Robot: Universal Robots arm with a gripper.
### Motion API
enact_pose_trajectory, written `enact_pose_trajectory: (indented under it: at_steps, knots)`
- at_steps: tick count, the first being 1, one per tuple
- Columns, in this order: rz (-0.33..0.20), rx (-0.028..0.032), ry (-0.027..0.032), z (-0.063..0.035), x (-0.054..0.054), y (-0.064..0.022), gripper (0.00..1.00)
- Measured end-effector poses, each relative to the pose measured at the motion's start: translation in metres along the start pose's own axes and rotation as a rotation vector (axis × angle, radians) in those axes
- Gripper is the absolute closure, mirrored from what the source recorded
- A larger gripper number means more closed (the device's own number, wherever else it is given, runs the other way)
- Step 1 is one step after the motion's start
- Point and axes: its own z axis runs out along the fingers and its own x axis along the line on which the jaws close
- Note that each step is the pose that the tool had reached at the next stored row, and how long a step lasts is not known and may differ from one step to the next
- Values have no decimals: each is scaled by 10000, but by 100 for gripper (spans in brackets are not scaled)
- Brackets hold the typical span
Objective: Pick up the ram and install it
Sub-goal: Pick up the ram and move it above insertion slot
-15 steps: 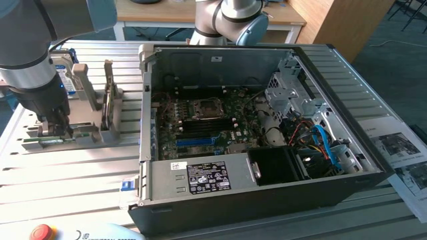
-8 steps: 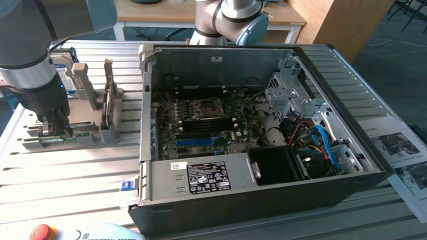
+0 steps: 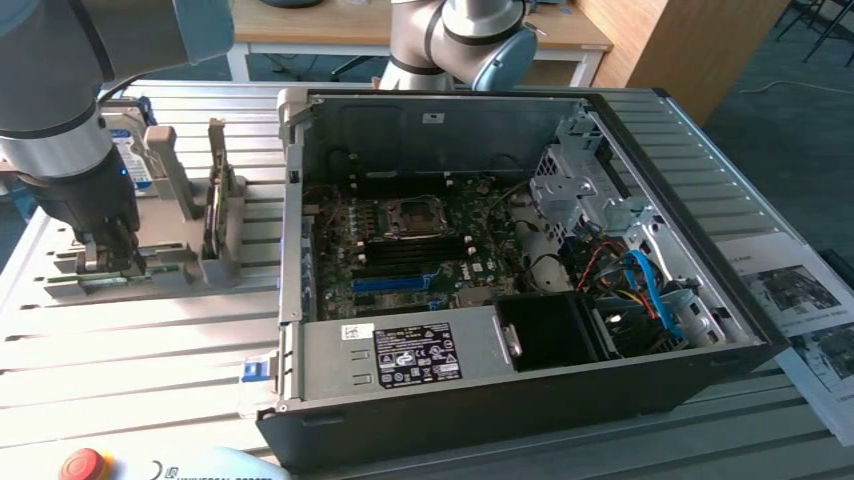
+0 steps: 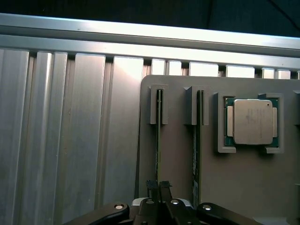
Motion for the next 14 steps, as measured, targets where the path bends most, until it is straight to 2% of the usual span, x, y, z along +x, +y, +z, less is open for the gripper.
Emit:
enact_pose_trajectory:
  at_steps: [6, 14]
  knots:
    - [0, 0, 0, -27, -1, 1, 88]
    - [0, 0, 0, -141, -4, 6, 88]
